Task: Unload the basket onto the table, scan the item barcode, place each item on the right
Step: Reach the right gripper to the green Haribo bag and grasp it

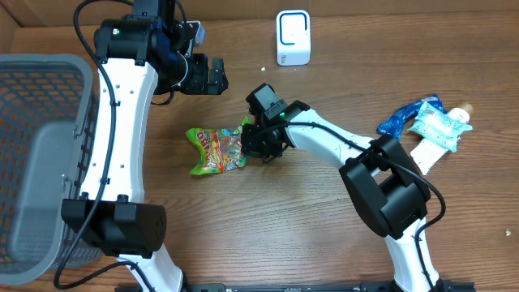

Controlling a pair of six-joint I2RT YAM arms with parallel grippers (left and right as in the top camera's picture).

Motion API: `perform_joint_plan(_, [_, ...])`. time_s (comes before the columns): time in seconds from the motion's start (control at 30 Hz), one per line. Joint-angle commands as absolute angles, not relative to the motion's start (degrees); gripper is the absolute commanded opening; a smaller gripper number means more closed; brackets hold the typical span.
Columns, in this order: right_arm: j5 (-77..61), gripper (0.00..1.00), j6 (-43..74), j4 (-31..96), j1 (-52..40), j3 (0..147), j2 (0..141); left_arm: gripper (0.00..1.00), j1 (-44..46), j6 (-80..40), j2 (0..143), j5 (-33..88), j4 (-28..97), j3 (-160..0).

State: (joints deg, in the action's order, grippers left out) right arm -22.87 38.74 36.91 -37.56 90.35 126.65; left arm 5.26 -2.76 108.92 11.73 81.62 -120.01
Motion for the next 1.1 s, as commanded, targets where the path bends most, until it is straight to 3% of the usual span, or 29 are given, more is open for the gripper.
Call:
perform_joint_plan(0.0, [-20.1,0.04,39.1,40.1,-33.2,91.4,126.0,1.0,5.7,-1.7,108.7,11.6,81.6,-121.0])
perform_joint_plan(0.1, [-20.0,0.04,34.7,45.5,-28.4,92.8,125.1,1.0,5.7,-1.7,108.7,11.6,81.6,-121.0])
perform_joint_plan(0.23, [-20.0,0.04,19.8,51.0,-22.1,93.5,124.5,1.0,5.7,-1.7,108.7,11.6,81.6,-121.0])
perform_joint_plan(0.27, [-20.0,0.14,15.9,52.0,-20.5,93.5,124.5,1.0,5.7,-1.7,108.7,11.6,81.6,-121.0])
perform_joint_plan(0.33, [-20.0,0.49,11.5,54.4,-17.8,94.2,124.4,1.0,5.7,-1.7,108.7,11.6,81.6,-121.0])
perform_joint_plan(0.37, [-20.0,0.53,10.8,55.8,-16.5,95.3,124.4,1.0,5.7,-1.7,108.7,11.6,81.6,-121.0])
perform_joint_plan(0.43, [-21.1,0.53,10.8,57.9,-14.4,98.1,124.4,1.0,5.7,-1.7,108.7,11.6,81.6,-121.0])
perform_joint_plan(0.5, [-22.3,0.47,9.5,60.3,-13.3,102.9,124.3,1.0,5.7,-1.7,108.7,11.6,81.6,-121.0])
perform_joint_plan(0.6, [-21.5,0.48,5.0,64.1,-14.3,110.3,124.2,1.0,5.7,-1.7,108.7,11.6,81.6,-121.0])
perform_joint_plan(0.9, [-5.4,0.78,1.7,62.3,-27.7,111.7,124.5,1.0,5.7,-1.7,108.7,11.6,81.6,-121.0])
perform_joint_plan(1.07, [-1.8,0.8,1.3,58.0,-31.0,107.4,124.5,1.0,5.7,-1.7,108.7,11.6,81.6,-121.0])
